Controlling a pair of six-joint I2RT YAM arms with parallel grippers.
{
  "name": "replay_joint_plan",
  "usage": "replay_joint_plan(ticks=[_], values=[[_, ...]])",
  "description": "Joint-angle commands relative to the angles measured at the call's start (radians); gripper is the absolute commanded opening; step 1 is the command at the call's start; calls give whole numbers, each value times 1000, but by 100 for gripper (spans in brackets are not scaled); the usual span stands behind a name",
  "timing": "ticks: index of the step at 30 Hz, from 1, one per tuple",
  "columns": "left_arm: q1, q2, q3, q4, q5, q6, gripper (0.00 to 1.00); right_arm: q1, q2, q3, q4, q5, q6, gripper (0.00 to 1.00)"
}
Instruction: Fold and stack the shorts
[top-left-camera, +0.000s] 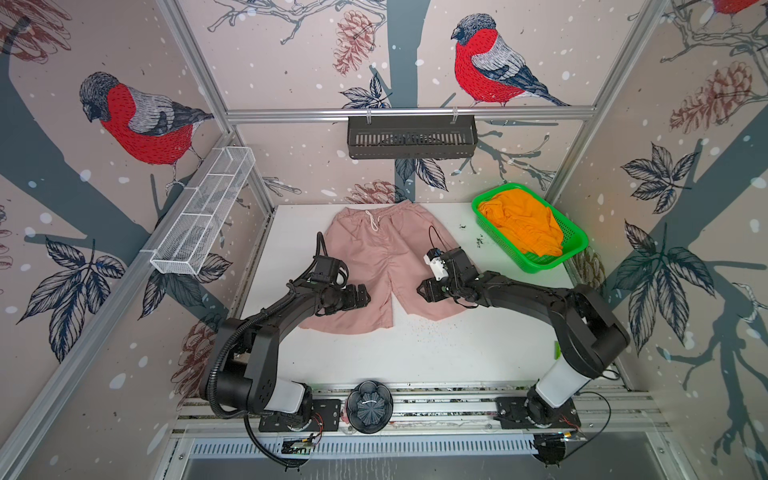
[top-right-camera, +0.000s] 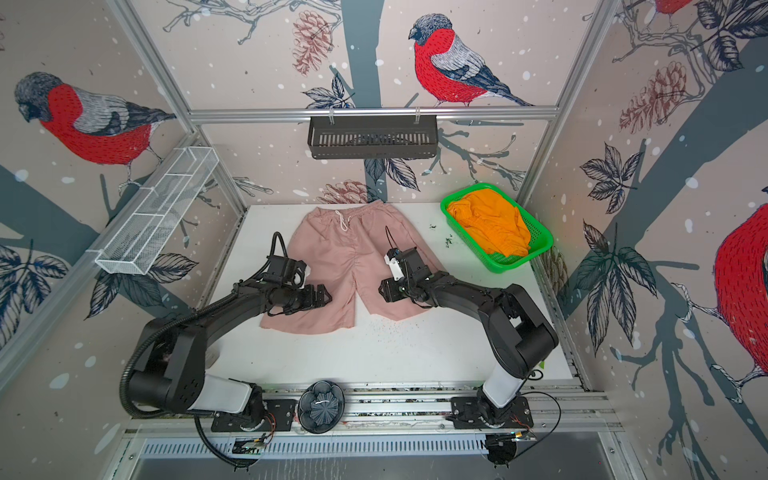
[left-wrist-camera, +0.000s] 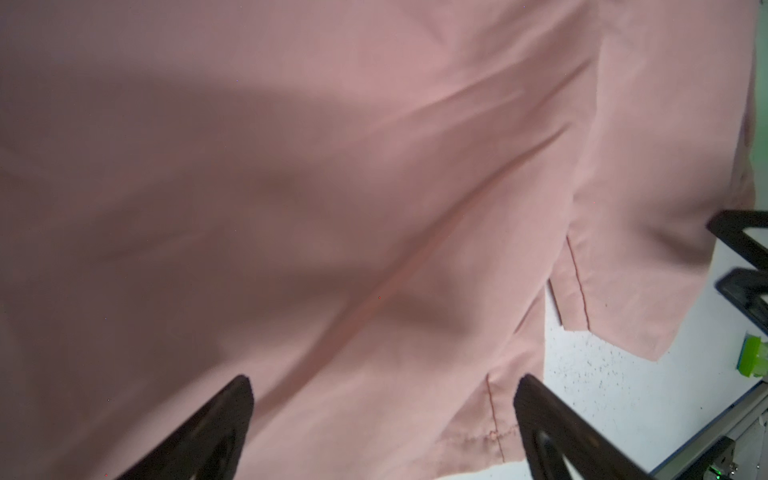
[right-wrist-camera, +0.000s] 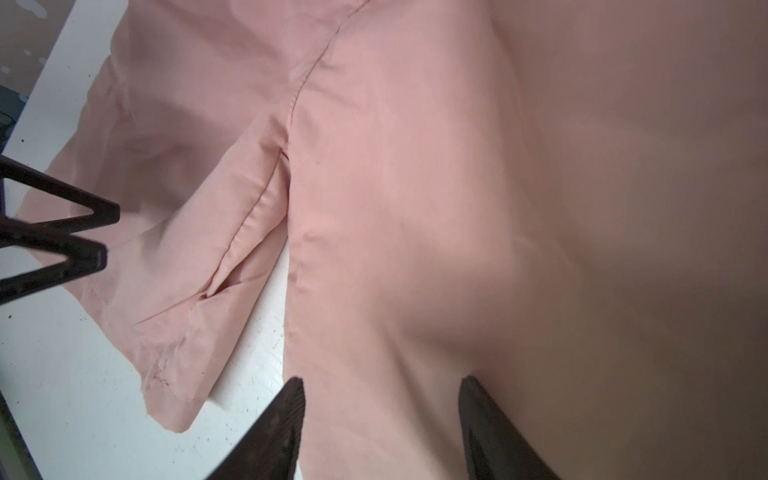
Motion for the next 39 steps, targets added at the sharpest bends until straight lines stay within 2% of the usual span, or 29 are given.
replay_joint_plan(ticks=[1,7,11,14,17,20,23,25,28,32,34,36,39], values=[[-50,-32,-47,68,31,-13,98,-1,35,22,44,27,8,61],[-206,-18,-95,146,17,-47,98,-18,126,99,72,-34,-12,60],[-333,15,-97,238,13,-126,98,-20,171,176,58,-83,-34,60],[-431,59,-55,307,8,-172,98,-23,195,250,12,-96,-60,60],[-485,78,13,262,-34,-219,99,-21,166,282,-79,-68,-94,60],[-469,10,77,89,-135,-237,99,-23,71,222,-140,-17,-105,61],[-401,-53,185,-112,-198,-199,99,-3,-33,129,-183,42,-88,62],[-351,-80,257,-179,-258,-166,99,30,-91,74,-196,81,-61,63],[-287,-89,347,-148,-416,-61,99,108,-123,35,-216,153,-13,65],[-174,4,484,7,-469,105,99,211,-94,33,-194,279,70,66],[-125,68,532,104,-451,130,99,235,-55,52,-194,328,91,66],[-77,141,577,192,-371,151,99,268,-6,89,-208,394,95,67],[-58,267,700,193,-309,218,99,305,67,129,-213,445,100,68]])
